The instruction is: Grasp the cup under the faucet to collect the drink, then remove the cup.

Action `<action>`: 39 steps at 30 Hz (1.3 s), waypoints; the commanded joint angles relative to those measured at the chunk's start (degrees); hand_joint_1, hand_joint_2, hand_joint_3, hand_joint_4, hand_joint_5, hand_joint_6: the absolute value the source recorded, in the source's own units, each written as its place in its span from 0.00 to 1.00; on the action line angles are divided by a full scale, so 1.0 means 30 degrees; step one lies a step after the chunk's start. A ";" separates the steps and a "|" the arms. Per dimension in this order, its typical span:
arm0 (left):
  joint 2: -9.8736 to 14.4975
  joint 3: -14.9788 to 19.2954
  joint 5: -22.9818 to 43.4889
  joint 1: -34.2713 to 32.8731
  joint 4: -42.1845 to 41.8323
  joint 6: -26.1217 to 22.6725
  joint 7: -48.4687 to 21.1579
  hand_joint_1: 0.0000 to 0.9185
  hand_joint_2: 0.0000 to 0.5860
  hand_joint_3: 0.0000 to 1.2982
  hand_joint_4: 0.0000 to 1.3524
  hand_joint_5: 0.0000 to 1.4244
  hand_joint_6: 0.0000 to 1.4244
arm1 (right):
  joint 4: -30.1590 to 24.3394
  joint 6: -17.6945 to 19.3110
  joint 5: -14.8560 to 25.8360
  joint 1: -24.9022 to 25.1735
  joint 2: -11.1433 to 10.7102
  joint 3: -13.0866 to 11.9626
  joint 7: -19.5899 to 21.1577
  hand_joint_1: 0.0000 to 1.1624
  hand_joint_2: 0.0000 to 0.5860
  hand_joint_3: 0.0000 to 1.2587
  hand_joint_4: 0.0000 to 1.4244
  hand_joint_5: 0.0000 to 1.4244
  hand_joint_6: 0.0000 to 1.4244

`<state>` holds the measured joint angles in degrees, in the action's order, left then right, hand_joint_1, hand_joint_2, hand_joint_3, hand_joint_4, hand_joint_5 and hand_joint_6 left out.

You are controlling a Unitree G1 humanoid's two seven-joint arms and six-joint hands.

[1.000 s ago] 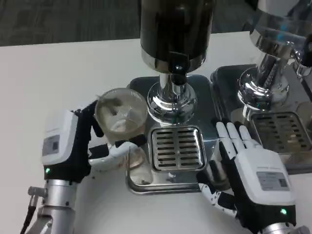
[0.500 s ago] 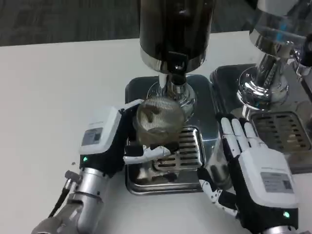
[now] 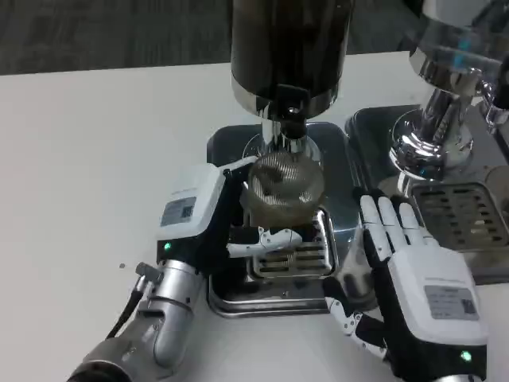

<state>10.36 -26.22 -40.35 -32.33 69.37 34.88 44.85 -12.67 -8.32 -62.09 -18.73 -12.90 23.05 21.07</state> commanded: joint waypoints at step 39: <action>0.2116 0.0420 0.0941 0.1346 -0.1547 0.2063 -0.0255 0.00 0.00 0.13 0.20 0.41 0.45 | 0.0888 0.0478 0.1148 0.0849 -0.0518 -0.0612 0.0111 0.51 0.66 0.00 0.00 0.00 0.10</action>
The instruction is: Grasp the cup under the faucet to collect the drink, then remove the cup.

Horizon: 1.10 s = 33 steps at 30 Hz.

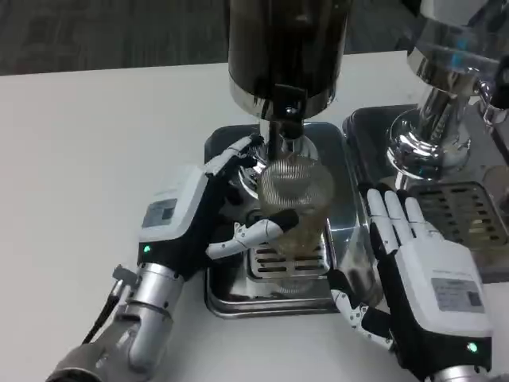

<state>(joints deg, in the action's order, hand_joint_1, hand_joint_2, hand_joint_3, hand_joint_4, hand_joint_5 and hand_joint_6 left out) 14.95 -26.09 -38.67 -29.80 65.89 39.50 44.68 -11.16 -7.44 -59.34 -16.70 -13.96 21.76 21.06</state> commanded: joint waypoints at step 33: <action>0.4032 0.6362 0.7330 0.6439 -1.3036 0.5277 -0.9684 0.00 0.09 0.00 0.00 0.00 0.00 | 0.1200 0.0983 0.1836 0.0734 -0.0638 -0.0571 -0.0015 0.41 0.54 0.00 0.00 0.00 0.08</action>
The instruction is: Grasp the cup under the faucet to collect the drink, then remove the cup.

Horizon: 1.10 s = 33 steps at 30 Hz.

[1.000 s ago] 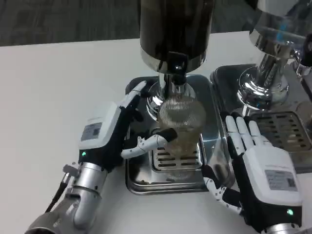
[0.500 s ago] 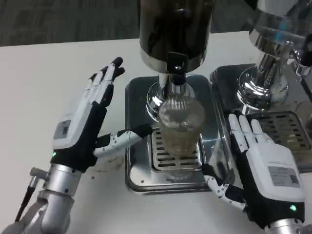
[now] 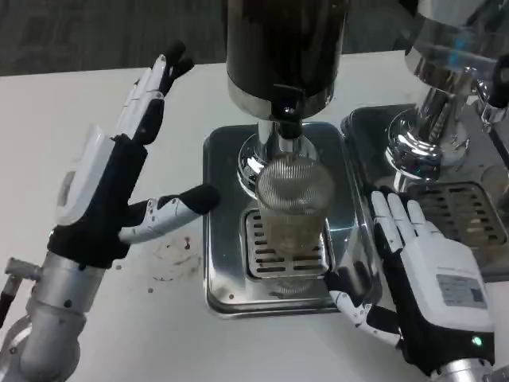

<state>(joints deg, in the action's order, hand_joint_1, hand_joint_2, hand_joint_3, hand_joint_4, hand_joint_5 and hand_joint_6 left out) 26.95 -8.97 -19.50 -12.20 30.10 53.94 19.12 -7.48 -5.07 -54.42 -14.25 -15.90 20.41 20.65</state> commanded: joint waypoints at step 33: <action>-0.2166 0.0315 0.1441 -0.4317 0.1967 0.1513 -0.7520 0.00 0.17 0.09 0.03 0.10 0.05 | -0.0119 -0.0257 -0.0100 -0.0685 0.0794 -0.0134 0.0880 0.41 0.56 0.00 0.00 0.00 0.08</action>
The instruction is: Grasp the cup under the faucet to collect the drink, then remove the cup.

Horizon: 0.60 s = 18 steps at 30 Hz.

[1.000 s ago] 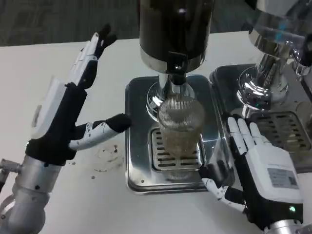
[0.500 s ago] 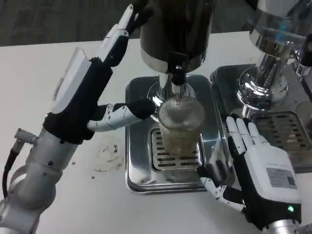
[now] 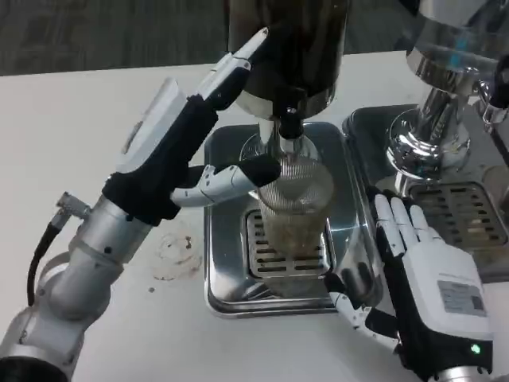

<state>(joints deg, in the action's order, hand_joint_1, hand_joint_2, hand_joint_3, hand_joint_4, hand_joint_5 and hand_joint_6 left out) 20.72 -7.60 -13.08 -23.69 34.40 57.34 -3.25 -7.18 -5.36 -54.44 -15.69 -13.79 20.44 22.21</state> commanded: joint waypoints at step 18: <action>-0.0025 -0.0249 -0.0480 0.1574 -0.1532 0.0808 -0.0780 0.00 0.21 0.13 0.08 0.21 0.12 | -0.0061 -0.0027 0.0063 0.0079 -0.0005 -0.0167 0.0120 0.41 0.56 0.00 0.00 0.00 0.08</action>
<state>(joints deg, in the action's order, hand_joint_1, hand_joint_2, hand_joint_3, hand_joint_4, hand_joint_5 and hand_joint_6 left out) 20.20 -7.87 -13.81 -20.90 31.60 59.14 -4.56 -7.24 -5.83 -54.55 -16.02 -13.61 20.34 22.24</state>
